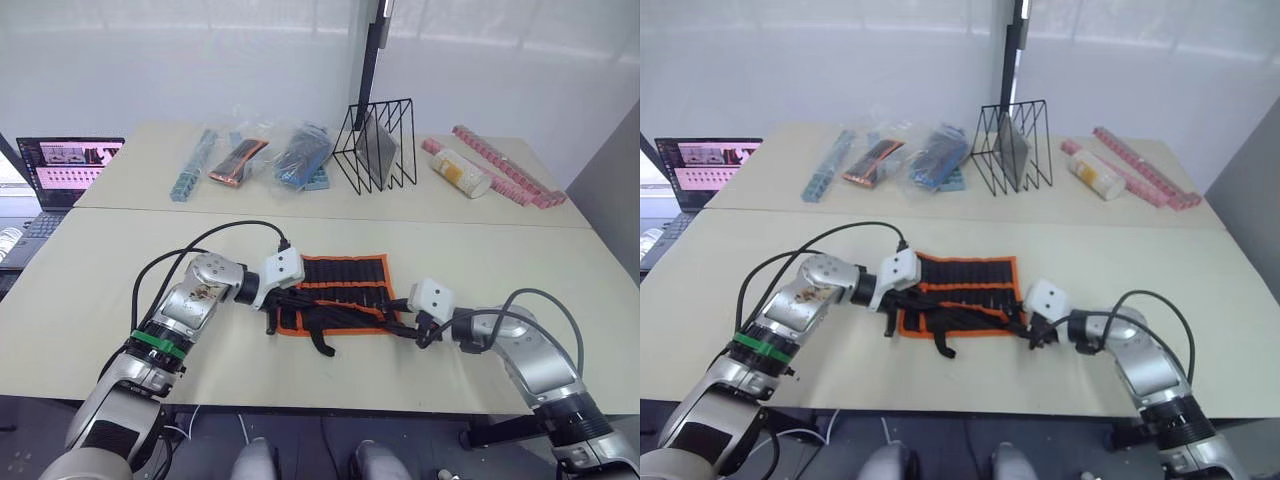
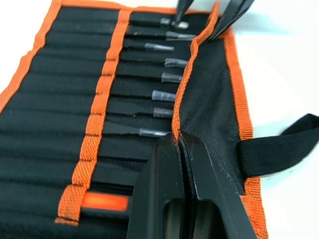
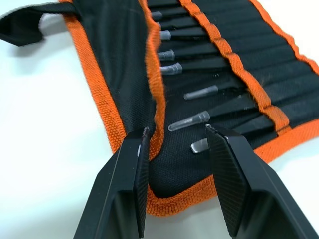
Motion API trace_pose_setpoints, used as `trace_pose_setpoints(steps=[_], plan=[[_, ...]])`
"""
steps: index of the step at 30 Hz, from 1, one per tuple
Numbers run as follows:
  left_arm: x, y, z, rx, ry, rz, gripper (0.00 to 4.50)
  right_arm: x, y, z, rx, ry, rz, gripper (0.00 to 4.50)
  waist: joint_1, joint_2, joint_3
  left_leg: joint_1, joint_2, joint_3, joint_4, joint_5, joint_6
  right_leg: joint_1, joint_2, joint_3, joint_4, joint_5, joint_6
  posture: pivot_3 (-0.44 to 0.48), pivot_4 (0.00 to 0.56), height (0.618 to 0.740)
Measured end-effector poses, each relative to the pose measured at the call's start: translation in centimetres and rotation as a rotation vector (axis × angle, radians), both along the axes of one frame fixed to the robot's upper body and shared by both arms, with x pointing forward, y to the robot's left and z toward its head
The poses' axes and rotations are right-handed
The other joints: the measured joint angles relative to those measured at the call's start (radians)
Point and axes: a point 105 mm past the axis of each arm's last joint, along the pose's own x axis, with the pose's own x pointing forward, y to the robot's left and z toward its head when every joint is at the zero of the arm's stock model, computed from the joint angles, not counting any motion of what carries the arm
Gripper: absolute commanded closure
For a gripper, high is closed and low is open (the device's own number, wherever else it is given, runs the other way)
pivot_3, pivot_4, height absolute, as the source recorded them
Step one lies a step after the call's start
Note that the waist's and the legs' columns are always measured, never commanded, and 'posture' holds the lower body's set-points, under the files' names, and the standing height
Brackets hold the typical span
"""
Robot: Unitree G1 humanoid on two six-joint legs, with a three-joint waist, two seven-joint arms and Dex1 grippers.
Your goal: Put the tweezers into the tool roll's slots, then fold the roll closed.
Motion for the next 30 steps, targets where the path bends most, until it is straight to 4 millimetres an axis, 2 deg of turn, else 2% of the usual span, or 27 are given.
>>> trace_pose_setpoints(steps=[8, 14, 21, 25, 30], plan=[[0.9, -0.3, 0.6, 0.008, -0.055, -0.027, 4.5, -0.2, 1.1, 1.9, 0.056, -0.03, 0.021, 2.61, 0.007, 0.0, 0.0, -0.001, 0.0, 0.0, 0.0, 0.0, 0.0, 0.0, 0.0, 0.0, -0.001, 0.0, 0.0, 0.0, 0.15, 0.687], [1.0, -0.5, 0.5, 0.007, -0.064, -0.037, 4.5, 0.0, 1.9, 3.0, 0.1, -0.065, 0.028, 4.43, 0.006, 0.0, 0.0, -0.001, 0.0, 0.0, 0.0, 0.0, 0.0, 0.0, 0.0, 0.0, -0.001, 0.0, 0.0, 0.0, 0.15, 0.687], [1.0, -0.7, 0.4, 0.021, -0.072, -0.043, 4.5, -0.5, 3.5, 3.1, 0.163, -0.073, 0.063, 4.47, 0.007, 0.0, 0.0, -0.001, 0.0, 0.0, 0.0, 0.0, 0.0, 0.0, 0.0, 0.0, -0.001, 0.0, 0.0, 0.0, 0.15, 0.687], [1.1, -0.6, 0.4, 0.022, -0.073, -0.042, 4.5, -1.2, 4.2, 2.2, 0.163, -0.043, 0.095, 4.47, 0.007, 0.0, 0.0, -0.001, 0.0, 0.0, 0.0, 0.0, 0.0, 0.0, 0.0, 0.0, 0.0, 0.0, 0.0, 0.0, 0.15, 0.687], [1.1, -0.7, 0.4, 0.026, -0.087, -0.044, 4.5, -0.7, 3.7, 1.1, 0.138, -0.045, 0.074, 4.47, 0.007, 0.0, 0.0, -0.001, 0.0, 0.0, 0.0, 0.0, 0.0, 0.0, 0.0, 0.0, -0.001, 0.0, 0.0, 0.0, 0.15, 0.687]])
